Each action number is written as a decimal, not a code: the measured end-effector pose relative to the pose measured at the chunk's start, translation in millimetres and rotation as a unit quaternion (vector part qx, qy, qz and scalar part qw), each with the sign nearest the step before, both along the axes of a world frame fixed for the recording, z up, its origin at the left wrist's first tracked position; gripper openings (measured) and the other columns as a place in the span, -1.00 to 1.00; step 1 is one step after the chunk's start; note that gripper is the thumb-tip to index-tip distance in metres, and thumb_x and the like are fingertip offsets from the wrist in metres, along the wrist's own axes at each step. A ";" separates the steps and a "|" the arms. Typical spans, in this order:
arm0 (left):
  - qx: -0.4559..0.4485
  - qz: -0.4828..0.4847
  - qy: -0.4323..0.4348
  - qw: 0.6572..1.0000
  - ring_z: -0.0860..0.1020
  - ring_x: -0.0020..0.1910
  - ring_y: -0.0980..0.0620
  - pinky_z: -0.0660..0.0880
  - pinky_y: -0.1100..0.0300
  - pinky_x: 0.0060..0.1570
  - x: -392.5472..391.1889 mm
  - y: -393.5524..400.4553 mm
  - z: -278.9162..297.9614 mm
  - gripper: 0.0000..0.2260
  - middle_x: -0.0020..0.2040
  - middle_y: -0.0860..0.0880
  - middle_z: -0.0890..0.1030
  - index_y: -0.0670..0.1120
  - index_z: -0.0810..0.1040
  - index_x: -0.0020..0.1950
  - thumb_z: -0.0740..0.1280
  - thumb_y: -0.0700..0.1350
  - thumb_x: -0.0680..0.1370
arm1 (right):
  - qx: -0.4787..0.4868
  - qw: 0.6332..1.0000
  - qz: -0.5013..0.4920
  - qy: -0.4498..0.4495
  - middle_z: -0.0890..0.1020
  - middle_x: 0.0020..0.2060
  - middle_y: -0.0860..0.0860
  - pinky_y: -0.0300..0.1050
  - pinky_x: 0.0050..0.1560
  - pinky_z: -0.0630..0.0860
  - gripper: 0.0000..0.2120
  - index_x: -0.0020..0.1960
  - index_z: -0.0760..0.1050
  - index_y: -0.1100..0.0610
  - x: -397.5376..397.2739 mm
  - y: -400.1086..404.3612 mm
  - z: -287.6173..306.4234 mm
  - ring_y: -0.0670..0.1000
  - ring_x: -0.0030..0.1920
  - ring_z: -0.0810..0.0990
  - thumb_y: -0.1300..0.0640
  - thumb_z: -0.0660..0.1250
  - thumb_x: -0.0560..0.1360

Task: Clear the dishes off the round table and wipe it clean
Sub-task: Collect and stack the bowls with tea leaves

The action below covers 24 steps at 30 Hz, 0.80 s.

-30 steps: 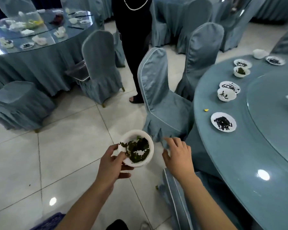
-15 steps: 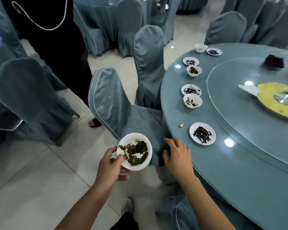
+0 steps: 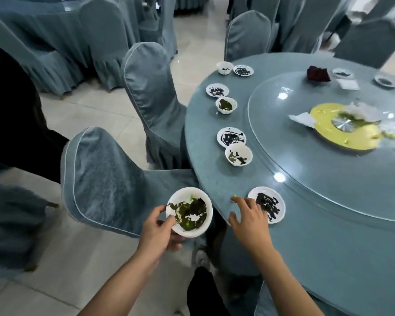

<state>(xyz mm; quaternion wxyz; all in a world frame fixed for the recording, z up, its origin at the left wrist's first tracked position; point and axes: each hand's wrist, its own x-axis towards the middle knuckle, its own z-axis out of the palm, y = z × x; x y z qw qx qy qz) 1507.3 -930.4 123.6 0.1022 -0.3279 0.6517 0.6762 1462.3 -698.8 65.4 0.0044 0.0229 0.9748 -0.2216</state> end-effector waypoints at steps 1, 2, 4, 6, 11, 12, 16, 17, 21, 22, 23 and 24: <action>0.001 -0.006 -0.001 1.000 0.70 -0.21 -0.32 0.57 0.11 -0.49 -12.9 0.8 -2.2 -0.76 0.00 -0.27 0.68 0.04 0.52 0.23 0.31 -0.24 0.63 | 0.000 1.000 -0.004 -0.006 0.55 0.17 0.02 0.12 0.18 0.37 -0.64 0.29 0.51 -0.03 -11.3 0.5 -1.5 0.16 0.16 0.54 0.08 0.36 0.49; 0.002 -0.012 -0.004 1.000 0.71 -0.21 -0.30 0.58 0.10 -0.48 -26.2 1.6 -4.2 -0.76 0.00 -0.25 0.68 0.04 0.52 0.23 0.31 -0.24 0.63 | 0.000 1.000 -0.006 -0.014 0.54 0.18 0.01 0.11 0.20 0.35 -0.64 0.30 0.50 -0.04 -23.5 1.5 -3.6 0.15 0.18 0.53 0.08 0.35 0.50; 0.003 -0.018 -0.015 1.000 0.72 -0.22 -0.26 0.59 0.10 -0.47 -54.2 3.5 -10.5 -0.76 -0.01 -0.22 0.68 0.07 0.51 0.22 0.31 -0.23 0.63 | 0.001 1.000 -0.011 -0.030 0.52 0.22 0.01 0.10 0.24 0.33 -0.62 0.34 0.47 -0.05 -50.1 4.7 -7.6 0.14 0.23 0.51 0.05 0.32 0.53; 0.005 -0.017 -0.028 0.999 0.72 -0.22 -0.24 0.58 0.10 -0.47 -83.0 7.4 -18.6 -0.76 0.00 -0.21 0.69 0.08 0.51 0.22 0.32 -0.22 0.63 | -0.004 0.999 -0.017 -0.046 0.50 0.26 0.01 0.11 0.28 0.33 -0.61 0.37 0.44 -0.05 -77.7 11.3 -11.8 0.13 0.26 0.49 0.03 0.31 0.55; 0.004 -0.018 -0.046 0.999 0.72 -0.21 -0.23 0.62 0.02 -0.40 -155.2 17.0 -40.7 -0.75 0.02 -0.20 0.67 0.06 0.52 0.23 0.32 -0.23 0.62 | -0.004 0.995 -0.048 -0.085 0.50 0.25 0.05 0.09 0.29 0.31 -0.58 0.40 0.40 -0.04 -150.2 32.0 -18.7 0.14 0.25 0.49 0.04 0.28 0.56; 0.004 -0.016 -0.047 0.999 0.72 -0.21 -0.23 0.63 0.01 -0.38 -168.5 18.5 -44.9 -0.76 0.02 -0.20 0.67 0.06 0.52 0.22 0.32 -0.23 0.62 | -0.002 0.994 -0.052 -0.092 0.50 0.24 0.06 0.09 0.28 0.32 -0.58 0.41 0.39 -0.04 -164.7 35.5 -21.1 0.15 0.24 0.49 0.04 0.28 0.55; -0.002 -0.002 -0.054 0.999 0.72 -0.22 -0.23 0.62 0.03 -0.41 -214.7 21.6 -61.6 -0.76 -0.01 -0.19 0.66 0.06 0.50 0.22 0.32 -0.23 0.63 | -0.009 0.989 -0.098 -0.114 0.54 0.17 0.12 0.12 0.15 0.44 -0.59 0.39 0.36 0.00 -213.3 45.3 -30.9 0.21 0.14 0.55 0.04 0.27 0.56; -0.003 0.000 -0.056 0.998 0.71 -0.24 -0.21 0.62 0.03 -0.41 -224.4 22.4 -65.1 -0.76 -0.03 -0.18 0.66 0.05 0.50 0.24 0.31 -0.23 0.63 | -0.015 0.986 -0.111 -0.122 0.55 0.17 0.14 0.12 0.13 0.46 -0.60 0.39 0.35 0.02 -222.0 46.9 -32.9 0.23 0.13 0.56 0.03 0.26 0.57; 0.001 -0.001 -0.062 0.998 0.70 -0.32 -0.12 0.63 0.05 -0.42 -266.3 25.4 -77.1 -0.75 -0.09 -0.13 0.67 0.03 0.48 0.28 0.29 -0.23 0.64 | -0.057 0.971 -0.163 -0.163 0.59 0.14 0.17 0.07 -0.02 0.45 -0.64 0.36 0.31 0.08 -249.2 50.4 -44.8 0.26 0.12 0.56 0.02 0.22 0.61; 0.004 0.000 -0.064 0.998 0.69 -0.32 -0.12 0.62 0.07 -0.44 -277.4 25.3 -80.5 -0.74 -0.08 -0.14 0.68 0.03 0.47 0.29 0.29 -0.23 0.65 | -0.075 0.966 -0.175 -0.173 0.61 0.09 0.17 0.04 -0.08 0.43 -0.67 0.34 0.32 0.08 -253.6 50.9 -49.4 0.25 0.07 0.56 0.03 0.22 0.60; 0.005 0.000 -0.065 0.998 0.69 -0.32 -0.12 0.61 0.09 -0.47 -289.0 25.2 -83.9 -0.74 -0.07 -0.15 0.68 0.03 0.47 0.30 0.29 -0.22 0.65 | -0.094 0.961 -0.187 -0.181 0.63 0.05 0.16 0.02 -0.12 0.41 -0.69 0.31 0.33 0.08 -257.4 51.8 -54.5 0.23 0.01 0.55 0.05 0.22 0.60; 0.006 0.001 -0.066 0.998 0.69 -0.32 -0.12 0.60 0.10 -0.48 -300.5 24.8 -87.0 -0.74 -0.05 -0.16 0.68 0.04 0.46 0.30 0.29 -0.22 0.65 | -0.110 0.955 -0.200 -0.188 0.64 0.02 0.15 0.01 -0.13 0.42 -0.72 0.28 0.35 0.07 -261.0 52.9 -58.0 0.21 -0.03 0.54 0.08 0.23 0.59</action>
